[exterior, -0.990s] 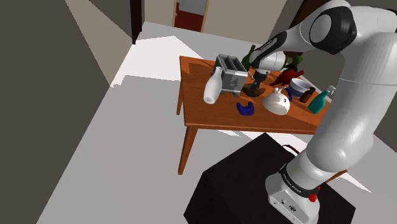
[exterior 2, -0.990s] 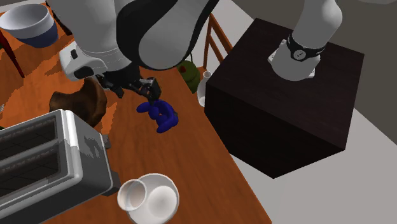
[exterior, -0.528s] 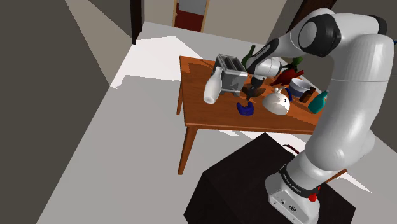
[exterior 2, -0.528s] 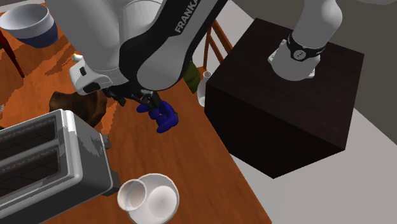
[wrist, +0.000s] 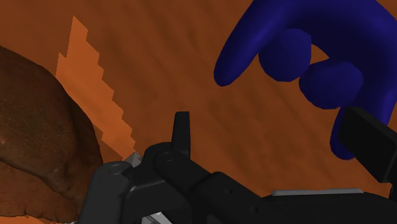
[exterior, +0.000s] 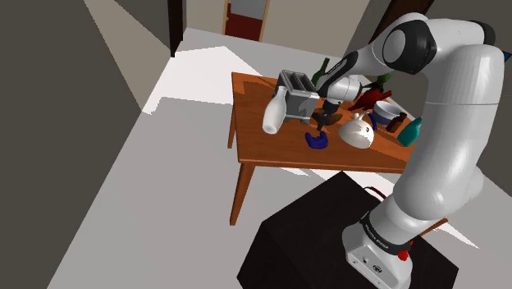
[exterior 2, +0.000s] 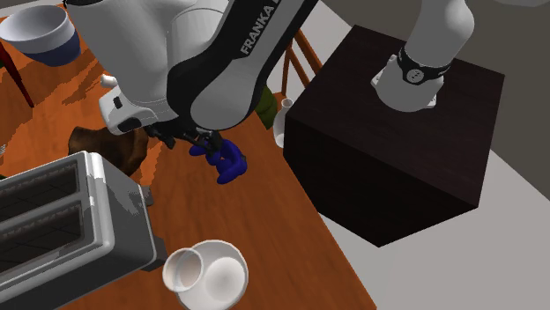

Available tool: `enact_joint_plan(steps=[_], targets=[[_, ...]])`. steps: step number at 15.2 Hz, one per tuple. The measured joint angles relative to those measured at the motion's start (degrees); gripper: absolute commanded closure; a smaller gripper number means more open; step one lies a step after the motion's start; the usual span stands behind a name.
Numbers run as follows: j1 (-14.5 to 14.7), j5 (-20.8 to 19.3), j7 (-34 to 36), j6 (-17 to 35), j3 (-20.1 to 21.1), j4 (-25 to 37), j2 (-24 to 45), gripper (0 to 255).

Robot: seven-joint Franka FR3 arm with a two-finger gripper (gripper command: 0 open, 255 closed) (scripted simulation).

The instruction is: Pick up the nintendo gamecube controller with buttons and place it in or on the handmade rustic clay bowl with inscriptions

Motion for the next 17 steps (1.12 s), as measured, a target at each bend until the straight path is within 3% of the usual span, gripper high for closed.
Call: enact_joint_plan(steps=[1, 10, 11, 12, 14, 17], targets=[[0.0, 0.0, 0.0, 0.0, 0.0, 0.0, 0.0, 255], [0.0, 0.0, 0.0, 0.0, 0.0, 0.0, 0.0, 255], [0.0, 0.0, 0.0, 0.0, 0.0, 0.0, 0.0, 0], [0.0, 0.0, 0.0, 0.0, 0.0, 0.0, 0.0, 0], [-2.2, 4.4, -3.3, 3.7, 2.9, -4.0, -2.0, 0], [-8.9, 17.9, -13.7, 11.0, 11.9, -11.5, -5.6, 0]])
